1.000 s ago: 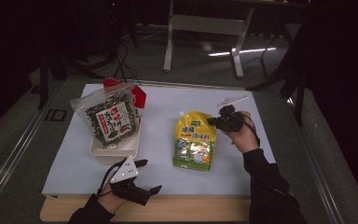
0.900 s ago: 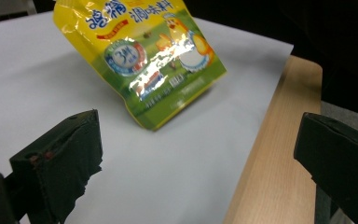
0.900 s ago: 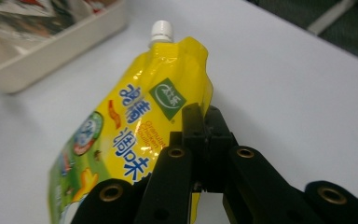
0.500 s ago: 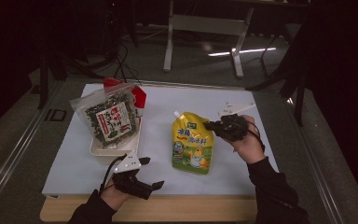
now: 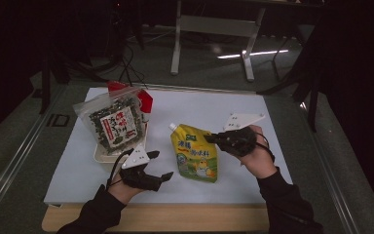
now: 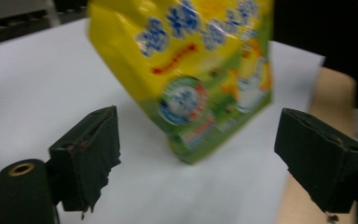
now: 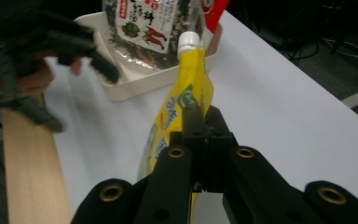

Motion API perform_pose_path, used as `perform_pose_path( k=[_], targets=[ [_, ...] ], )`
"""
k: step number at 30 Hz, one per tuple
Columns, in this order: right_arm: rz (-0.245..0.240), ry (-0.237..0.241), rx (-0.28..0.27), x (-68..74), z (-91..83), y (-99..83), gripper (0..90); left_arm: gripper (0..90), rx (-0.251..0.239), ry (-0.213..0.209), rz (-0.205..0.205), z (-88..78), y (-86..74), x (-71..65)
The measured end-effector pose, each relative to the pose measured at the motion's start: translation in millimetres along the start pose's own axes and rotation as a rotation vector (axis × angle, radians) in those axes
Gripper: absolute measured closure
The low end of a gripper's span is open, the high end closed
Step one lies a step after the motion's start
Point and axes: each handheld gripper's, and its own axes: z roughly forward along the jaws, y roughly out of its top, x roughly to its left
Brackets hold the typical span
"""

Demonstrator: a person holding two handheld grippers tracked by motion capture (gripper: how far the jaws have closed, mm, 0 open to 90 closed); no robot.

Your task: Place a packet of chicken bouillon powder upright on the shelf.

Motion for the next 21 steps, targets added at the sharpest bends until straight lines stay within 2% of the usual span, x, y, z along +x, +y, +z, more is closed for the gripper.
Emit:
perform_pose_path(
  k=[2,5,6,7,9,10,12,13,14,15,16,18,21],
  targets=[
    [-0.006,0.007,-0.004,2.4,-1.4,0.0,90.0,18.5,-0.006,0.024,0.024,2.9,8.7,2.4],
    [-0.016,0.029,-0.006,6.4,-4.8,-1.4,90.0,35.8,-0.024,0.048,0.038,6.9,17.1,6.7],
    [-0.023,0.037,-0.008,8.3,-6.3,-2.4,90.0,41.1,-0.025,0.034,0.036,8.0,18.8,8.3],
    [-0.028,0.039,-0.007,9.1,-7.3,-3.0,90.0,45.4,-0.019,0.045,0.037,10.2,21.2,10.3],
    [-0.029,0.040,-0.001,10.5,-9.2,-4.7,90.0,45.8,-0.018,0.041,0.020,13.2,23.7,13.7],
    [-0.030,0.042,-0.001,11.1,-10.2,-5.6,90.0,45.5,-0.007,0.052,0.022,15.8,25.1,16.1],
    [-0.035,0.045,0.001,11.9,-11.6,-6.5,90.0,41.4,-0.005,0.056,0.018,16.8,25.8,17.9],
    [-0.036,0.047,0.001,12.4,-12.2,-7.0,90.0,41.4,0.011,0.025,-0.009,21.0,28.3,25.1],
    [-0.042,0.050,0.002,14.3,-13.9,-8.1,90.0,35.6,0.015,0.022,-0.013,22.7,29.2,26.7],
    [-0.044,0.052,0.004,15.1,-14.4,-8.3,90.0,33.5,0.020,0.019,-0.005,24.3,30.3,28.4],
    [-0.051,0.052,0.004,15.9,-15.1,-8.6,90.0,33.6,0.022,0.017,0.009,25.4,31.4,29.4],
    [-0.057,0.051,0.013,17.6,-16.4,-9.3,90.0,34.5,0.009,-0.006,0.010,27.8,34.3,32.9],
    [-0.056,0.054,0.015,17.6,-17.8,-10.6,90.0,37.8,-0.008,-0.068,0.014,32.8,38.1,40.1]
  ],
)
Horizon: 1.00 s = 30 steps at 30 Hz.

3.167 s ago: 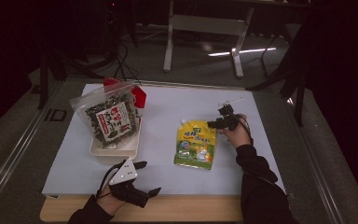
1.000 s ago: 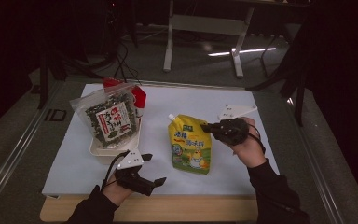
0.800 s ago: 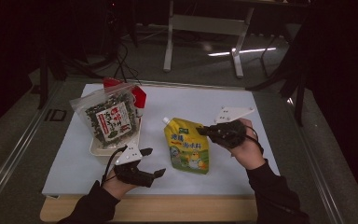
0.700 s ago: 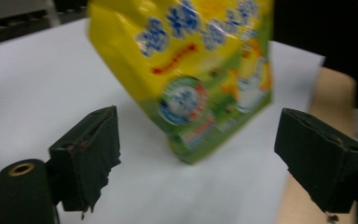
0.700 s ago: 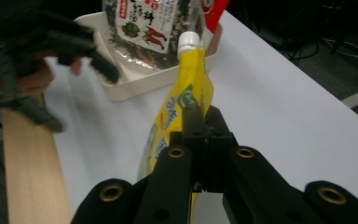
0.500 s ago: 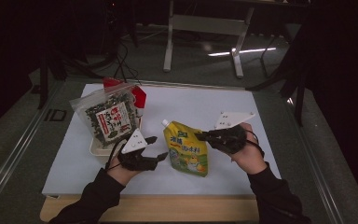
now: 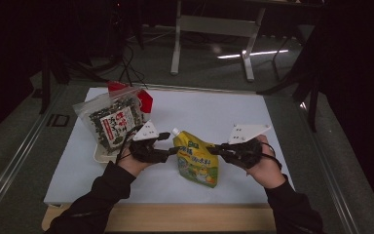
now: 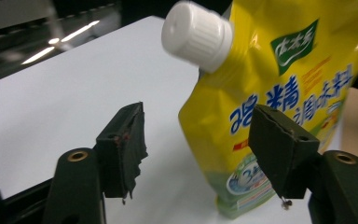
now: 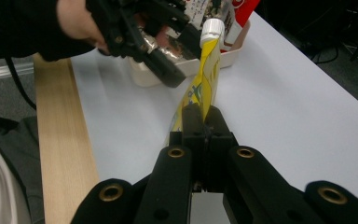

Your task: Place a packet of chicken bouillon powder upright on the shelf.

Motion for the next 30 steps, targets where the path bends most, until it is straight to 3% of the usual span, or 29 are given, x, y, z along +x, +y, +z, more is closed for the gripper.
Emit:
perform_pose_path(
  k=[4,7,9,11,12,14,16,21,23,28,30],
  targets=[
    [0.011,-0.002,-0.004,-1.9,-1.1,-3.1,90.0,53.7,0.019,-0.082,0.026,5.8,1.5,3.1],
    [0.017,0.002,-0.005,-2.5,-2.3,-4.7,89.8,64.3,0.034,-0.043,0.059,4.9,1.9,-0.3],
    [0.023,-0.001,-0.009,-2.9,-3.1,-5.9,89.4,71.3,0.032,-0.044,0.049,2.6,1.1,0.8],
    [0.034,-0.012,-0.010,-4.3,-2.5,-8.0,87.1,77.3,0.025,-0.024,0.071,1.2,-0.1,-0.7],
    [0.041,-0.012,-0.018,-5.9,-1.9,-9.4,84.7,82.1,0.019,-0.038,0.070,0.8,0.0,-1.0],
    [0.065,-0.001,-0.020,-10.8,0.9,-12.6,84.5,84.8,0.020,-0.023,0.089,0.8,0.4,-3.4],
    [0.082,-0.002,-0.016,-13.8,2.8,-15.1,83.7,87.9,0.015,-0.028,0.082,0.8,0.7,-4.2],
    [0.092,-0.018,0.000,-18.7,4.5,-20.7,82.1,89.3,0.001,-0.048,0.086,1.4,0.6,-7.5],
    [0.098,-0.007,0.018,-20.2,8.1,-23.0,77.7,90.0,0.000,-0.053,0.102,2.4,1.8,-11.2],
    [0.098,-0.031,0.048,-23.6,18.9,-29.0,89.3,90.0,0.004,-0.067,0.119,3.7,4.4,-17.9],
    [0.115,0.000,0.046,-25.3,16.9,-29.5,89.9,90.0,0.003,-0.073,0.118,2.9,4.4,-18.8]
  ],
)
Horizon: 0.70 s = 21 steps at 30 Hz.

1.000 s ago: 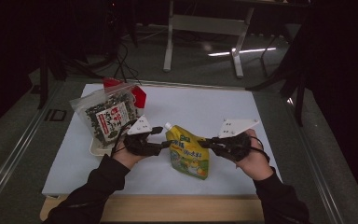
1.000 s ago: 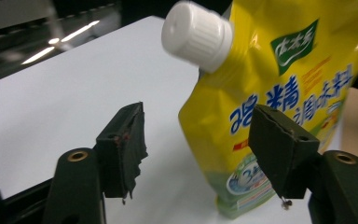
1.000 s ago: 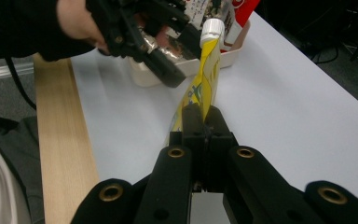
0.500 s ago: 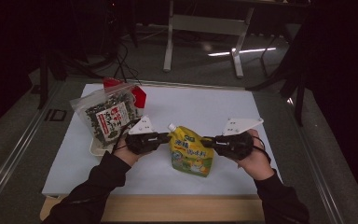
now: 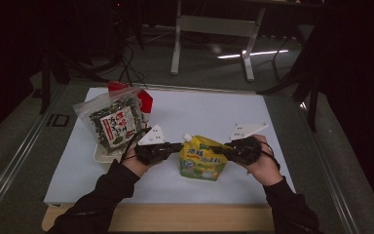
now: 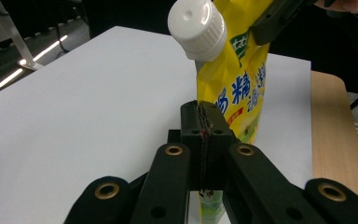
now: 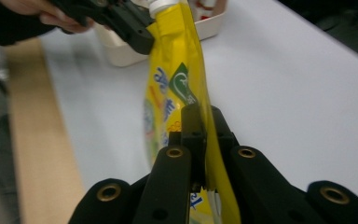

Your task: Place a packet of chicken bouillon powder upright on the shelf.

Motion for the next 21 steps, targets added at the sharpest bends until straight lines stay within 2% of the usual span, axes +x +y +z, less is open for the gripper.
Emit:
perform_pose_path(
  k=[5,7,9,10,13,19,21],
  targets=[
    [-0.020,-0.012,0.014,4.8,-4.4,7.4,90.0,90.0,-0.007,-0.014,-0.010,-3.5,1.1,-0.5],
    [-0.023,-0.017,0.008,4.8,-6.9,12.5,90.0,87.4,-0.014,-0.003,-0.010,-7.1,3.5,-2.5],
    [-0.036,-0.019,-0.001,5.6,-9.5,18.3,90.0,72.7,-0.026,0.005,-0.025,-9.5,4.4,-3.9],
    [-0.035,-0.016,-0.008,5.8,-10.8,21.5,90.0,68.6,-0.038,0.012,-0.038,-11.6,4.5,-5.4],
    [-0.046,-0.023,-0.026,5.9,-14.2,32.2,90.0,45.1,-0.052,0.040,-0.060,-15.5,2.1,-12.6],
    [-0.052,-0.026,-0.074,3.1,-21.1,53.6,90.0,18.7,-0.044,0.056,-0.091,-22.4,-10.7,-26.4],
    [-0.053,-0.037,-0.086,1.9,-21.7,61.2,90.0,14.4,-0.050,0.079,-0.107,-24.2,-15.1,-30.7]
  ],
)
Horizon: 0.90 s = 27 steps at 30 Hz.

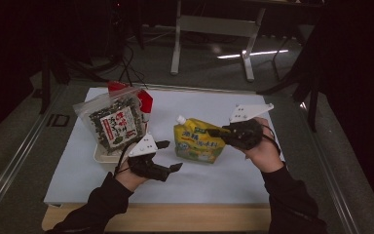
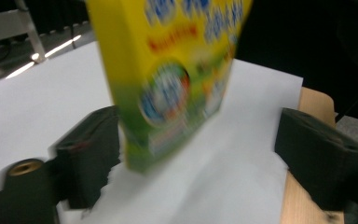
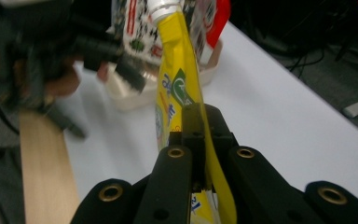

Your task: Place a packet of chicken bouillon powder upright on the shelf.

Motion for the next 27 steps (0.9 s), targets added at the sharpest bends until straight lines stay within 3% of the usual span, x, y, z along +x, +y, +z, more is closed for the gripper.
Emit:
perform_pose_path(
  k=[3,6,9,14,20,27],
  targets=[
    [-0.007,0.004,-0.015,0.2,1.6,10.5,90.0,2.6,-0.005,0.009,-0.029,-2.9,-9.5,-8.6],
    [-0.021,0.016,-0.022,4.2,6.7,22.3,90.0,2.2,0.005,0.016,0.004,-2.4,-24.0,-27.2],
    [-0.033,0.031,-0.030,8.3,13.6,32.1,90.0,2.2,0.035,-0.016,0.041,0.8,-37.1,-41.9],
    [-0.047,0.086,-0.063,19.4,29.8,49.7,90.0,2.2,0.082,-0.076,0.041,9.2,-62.1,-59.4],
    [-0.061,0.140,-0.103,31.6,53.0,71.7,90.0,2.2,0.084,-0.087,0.014,11.8,-71.1,-57.8],
    [-0.075,0.201,-0.134,46.6,91.2,94.1,90.0,2.2,0.093,-0.089,0.026,15.3,-75.0,-56.5]
  ],
)
